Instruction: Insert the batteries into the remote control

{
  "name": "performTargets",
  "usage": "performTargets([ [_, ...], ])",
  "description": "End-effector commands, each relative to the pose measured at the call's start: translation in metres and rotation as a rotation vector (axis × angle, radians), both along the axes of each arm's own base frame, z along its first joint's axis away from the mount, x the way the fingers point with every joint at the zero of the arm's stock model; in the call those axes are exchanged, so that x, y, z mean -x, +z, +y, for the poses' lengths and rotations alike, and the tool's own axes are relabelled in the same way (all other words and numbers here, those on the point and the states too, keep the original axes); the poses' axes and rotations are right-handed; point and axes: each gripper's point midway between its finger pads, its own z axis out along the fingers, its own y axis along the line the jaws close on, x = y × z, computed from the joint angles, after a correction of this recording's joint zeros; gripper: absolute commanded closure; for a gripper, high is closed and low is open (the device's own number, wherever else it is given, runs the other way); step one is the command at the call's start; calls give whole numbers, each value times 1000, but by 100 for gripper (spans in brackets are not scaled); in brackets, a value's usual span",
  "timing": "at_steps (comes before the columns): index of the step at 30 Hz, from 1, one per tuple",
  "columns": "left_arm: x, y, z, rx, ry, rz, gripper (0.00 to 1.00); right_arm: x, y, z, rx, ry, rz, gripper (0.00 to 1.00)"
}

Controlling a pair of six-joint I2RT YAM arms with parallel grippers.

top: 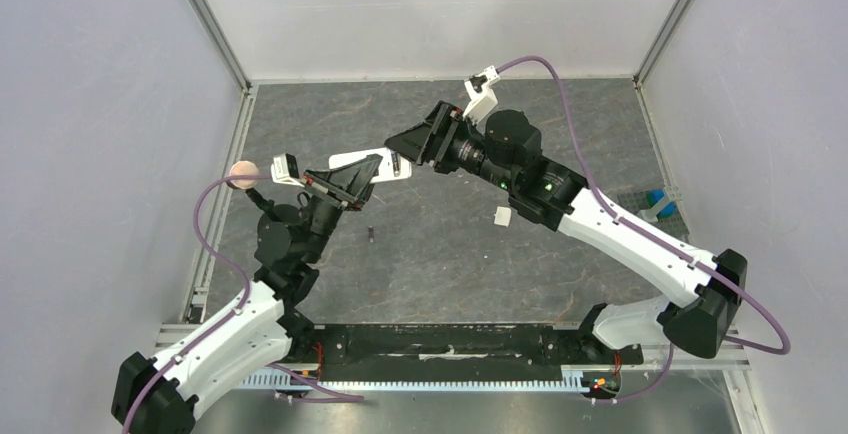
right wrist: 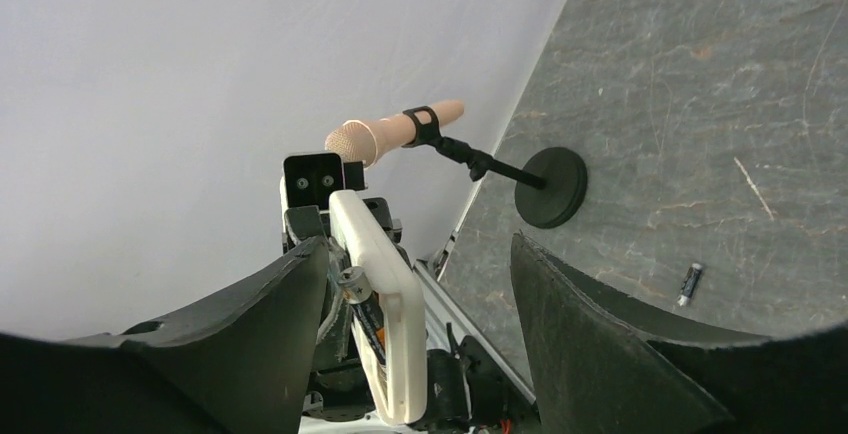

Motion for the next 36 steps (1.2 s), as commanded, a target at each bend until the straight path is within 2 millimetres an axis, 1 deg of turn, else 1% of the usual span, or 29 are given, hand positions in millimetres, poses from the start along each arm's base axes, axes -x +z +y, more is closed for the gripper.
performTargets([
  [1, 4, 1, -2, -57, 10, -34, 98, 4, 33, 3, -84, 32, -7, 31],
  [8, 6, -2, -2, -73, 10, -31, 98, 4, 36, 9, -115, 54, 18, 33],
  [12, 6, -4, -1, -77, 11, -32, 98, 4, 33, 11, -122, 71, 44, 40],
  [13, 6, -4, -1, -78, 11, -31, 98, 4, 32, 11, -123, 74, 48, 43],
  [15, 5, -5, -1, -76, 15, -30, 98, 4, 38, 12, -146, 82, 38, 48],
  [18, 5, -6, 0, -71, 16, -28, 98, 5, 36, 12, -150, 89, 44, 58],
  [21, 5, -6, 0, -67, 17, -28, 98, 6, 33, 12, -151, 94, 52, 62],
  [24, 5, -6, 1, -63, 18, -28, 98, 6, 30, 12, -150, 102, 55, 66],
  [33, 5, -3, 1, -54, 17, -31, 98, 8, 20, 13, -122, 119, 50, 69],
  [36, 6, -1, 1, -52, 16, -36, 98, 6, 15, 12, -106, 115, 48, 70],
])
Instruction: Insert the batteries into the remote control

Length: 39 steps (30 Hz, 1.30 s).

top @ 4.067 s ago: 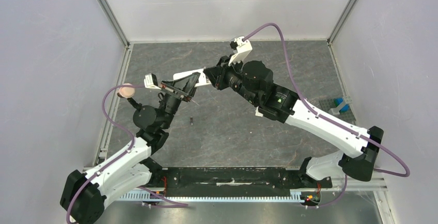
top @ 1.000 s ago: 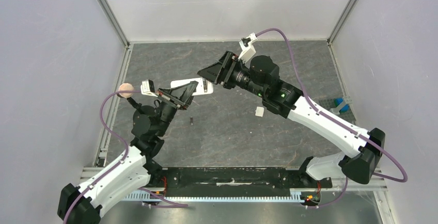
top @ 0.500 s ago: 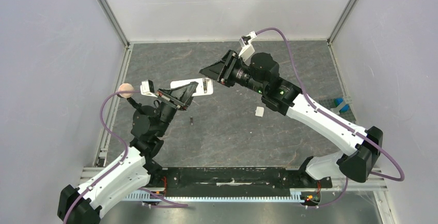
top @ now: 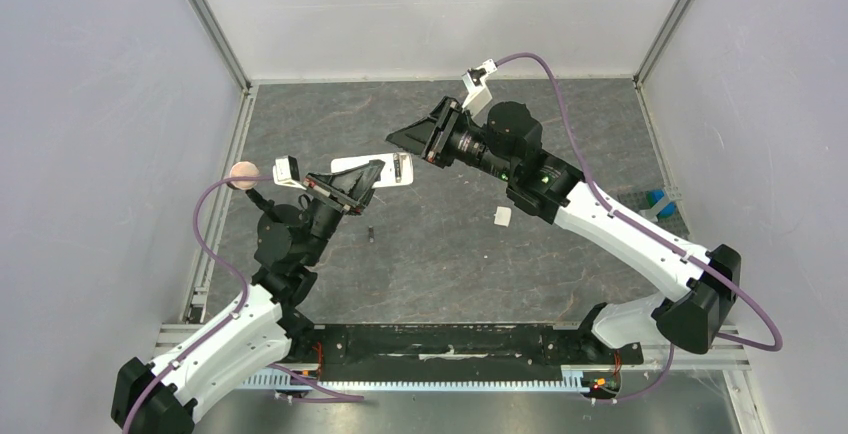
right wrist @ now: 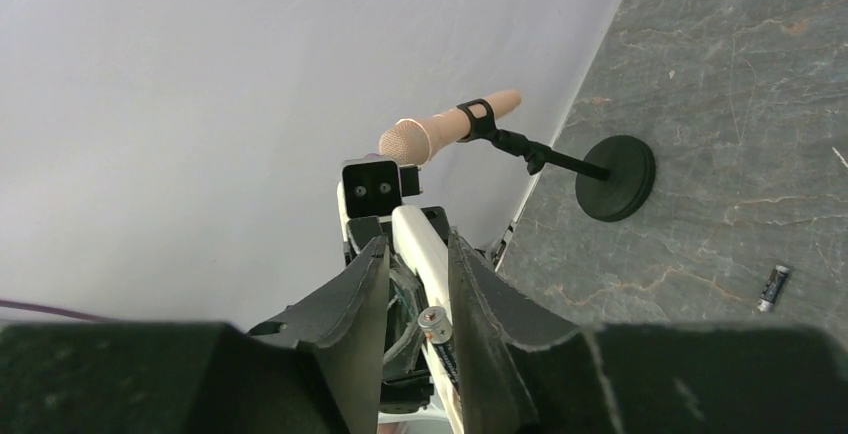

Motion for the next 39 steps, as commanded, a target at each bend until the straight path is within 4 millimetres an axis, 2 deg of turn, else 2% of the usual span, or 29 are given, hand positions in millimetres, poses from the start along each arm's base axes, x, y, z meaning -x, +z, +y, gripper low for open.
performTargets([
  [1, 4, 12, 4, 14, 14, -52, 98, 6, 4, -1, -3, 31, -34, 71],
  [5, 4, 14, 4, 22, 13, -52, 98, 4, 2, -1, 25, 29, -59, 72],
  [11, 4, 14, 5, 28, 13, -53, 98, 5, -7, -3, 73, 30, -57, 61],
  [15, 4, 15, 5, 29, 15, -56, 98, 6, -9, -3, 82, 37, -50, 59],
  [25, 3, 15, 6, 34, 23, -56, 98, 9, -12, -3, 84, 50, -40, 62],
  [39, 7, 32, 13, 110, 24, -85, 98, 15, -22, -1, 77, 82, -18, 67],
])
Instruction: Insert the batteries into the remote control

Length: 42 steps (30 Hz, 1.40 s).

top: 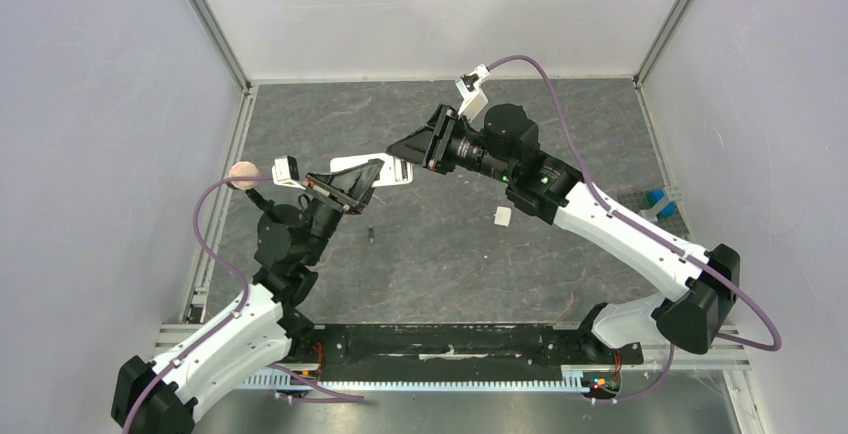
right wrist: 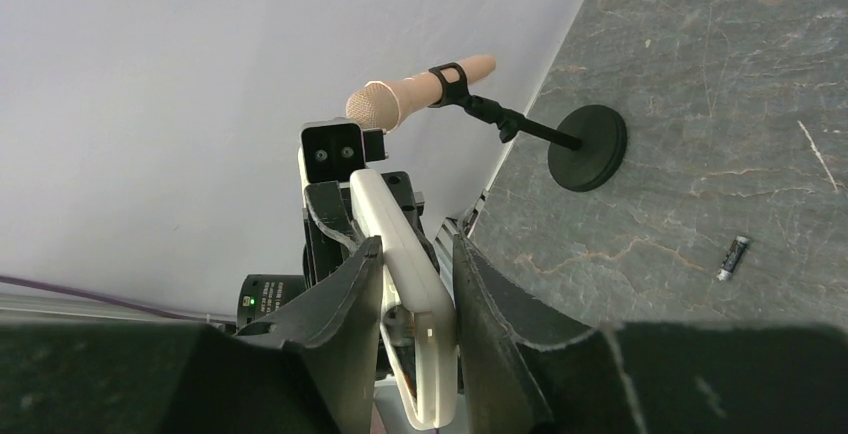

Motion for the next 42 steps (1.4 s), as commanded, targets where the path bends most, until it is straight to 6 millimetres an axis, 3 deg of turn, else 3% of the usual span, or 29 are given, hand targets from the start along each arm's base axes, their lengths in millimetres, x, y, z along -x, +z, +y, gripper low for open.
performTargets([
  [1, 7, 31, 13, 108, 21, -73, 98, 9, -2, -1, -5, 35, -3, 67],
  [11, 5, 38, 12, 138, 10, -74, 98, 12, -6, -1, -5, 51, -5, 66],
  [19, -5, 4, 6, 24, 45, -14, 98, -4, 21, -11, 23, -10, -113, 44],
  [22, -8, -7, 4, -28, 56, 14, 98, -11, 18, -23, 65, -45, -141, 39],
  [26, -13, -19, 0, -104, 67, 41, 98, -13, 5, -34, 137, -50, -170, 37],
  [32, -22, -35, -8, -239, 85, 71, 98, -18, -26, -48, 302, -68, -193, 41],
  [42, -46, -63, -34, -435, 82, 104, 98, -29, -99, -55, 507, -100, -146, 46],
])
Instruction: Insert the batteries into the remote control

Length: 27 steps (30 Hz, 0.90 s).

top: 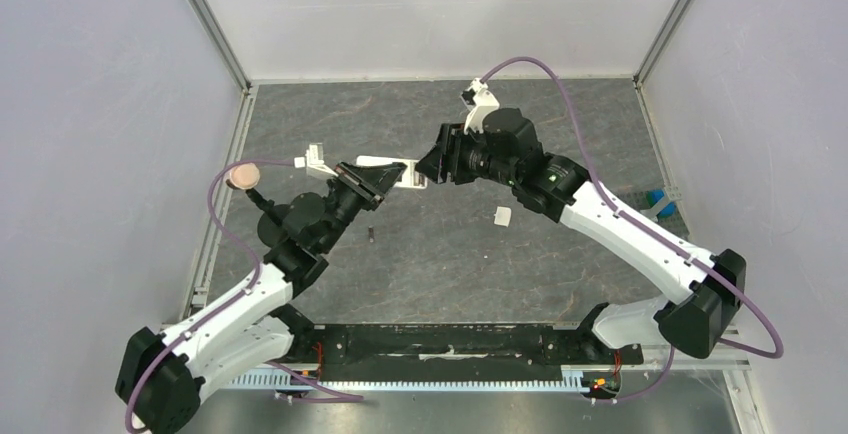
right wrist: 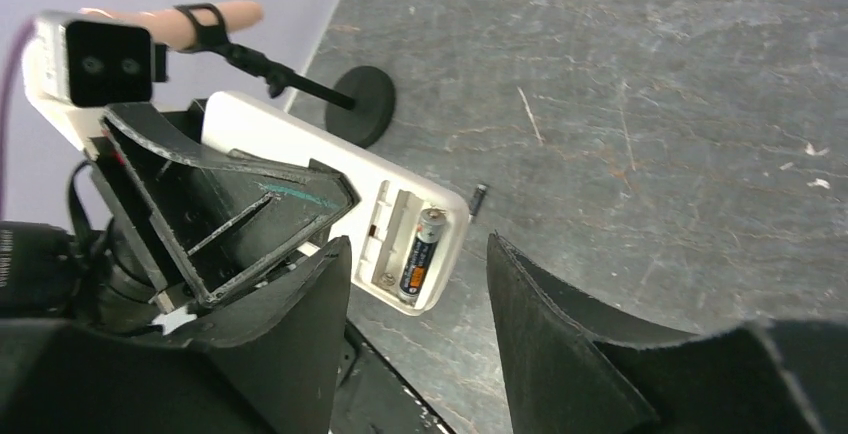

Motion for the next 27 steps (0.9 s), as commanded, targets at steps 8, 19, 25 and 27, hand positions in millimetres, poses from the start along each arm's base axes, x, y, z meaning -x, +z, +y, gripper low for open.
performTargets([
  [8, -18, -22, -26, -205, -11, -34, 98, -27, -97, -27, 245, -177, 29, 53],
  [19, -33, -95, -59, -544, -31, 29, 98, -25, -205, -32, 320, -202, 177, 64],
  [25, -40, -122, -72, -661, -47, 33, 98, -18, -238, -33, 274, -196, 269, 69],
  [27, -41, -131, -76, -686, -60, 39, 98, -20, -242, -31, 245, -193, 282, 71],
])
